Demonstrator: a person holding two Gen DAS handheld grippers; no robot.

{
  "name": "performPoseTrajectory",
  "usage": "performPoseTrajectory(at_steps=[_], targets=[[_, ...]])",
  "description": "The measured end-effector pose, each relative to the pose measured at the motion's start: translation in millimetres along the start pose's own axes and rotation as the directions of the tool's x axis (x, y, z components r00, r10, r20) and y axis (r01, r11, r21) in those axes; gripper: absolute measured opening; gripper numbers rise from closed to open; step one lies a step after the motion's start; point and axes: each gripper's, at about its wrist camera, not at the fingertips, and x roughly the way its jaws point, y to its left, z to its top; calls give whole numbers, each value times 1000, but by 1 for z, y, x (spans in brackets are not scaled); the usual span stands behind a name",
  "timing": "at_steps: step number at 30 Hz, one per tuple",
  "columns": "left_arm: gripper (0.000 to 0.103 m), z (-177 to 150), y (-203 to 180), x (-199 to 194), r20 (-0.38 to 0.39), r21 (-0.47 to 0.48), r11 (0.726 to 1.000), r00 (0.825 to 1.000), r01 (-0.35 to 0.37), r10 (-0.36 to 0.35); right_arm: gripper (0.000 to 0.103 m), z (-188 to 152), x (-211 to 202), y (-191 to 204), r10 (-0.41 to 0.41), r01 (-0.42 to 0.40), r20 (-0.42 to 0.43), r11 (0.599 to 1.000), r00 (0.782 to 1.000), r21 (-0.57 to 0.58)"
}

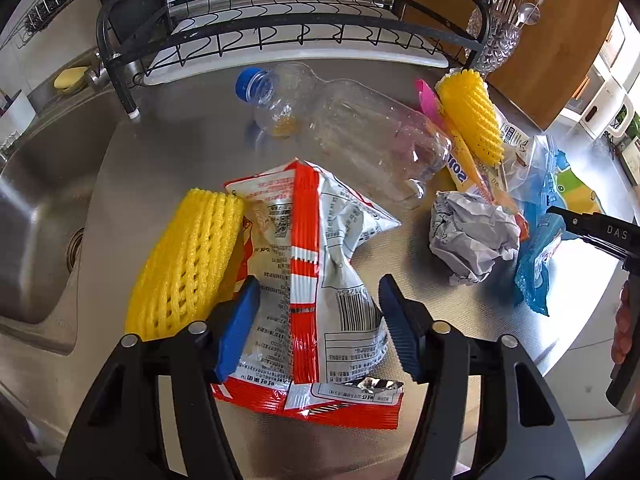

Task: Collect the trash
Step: 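Carry both wrappers down over the black bin with both grippers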

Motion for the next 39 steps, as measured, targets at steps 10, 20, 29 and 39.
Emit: performPoseTrajectory(at_steps=[10,20,29,39], targets=[[15,-8,-11,-14,19,13,1000,1000,5,-6,4,-7,-33,-9,19,-19,65,1000,998,-9],[14,-47,-30,-46,31,-7,999,999,38,-38,4,-39,-80,-7,67,-60,77,995,995,-84],[14,-111,-42,-84,20,-59,998,1000,25,-24,4,-105,-92,19,118,-122,-30,958,993,-259],[14,-193,-37,-92,-87,-158,987,996,-4,-10,4,-174,-80,30,142,-201,-185,911,972,-359]])
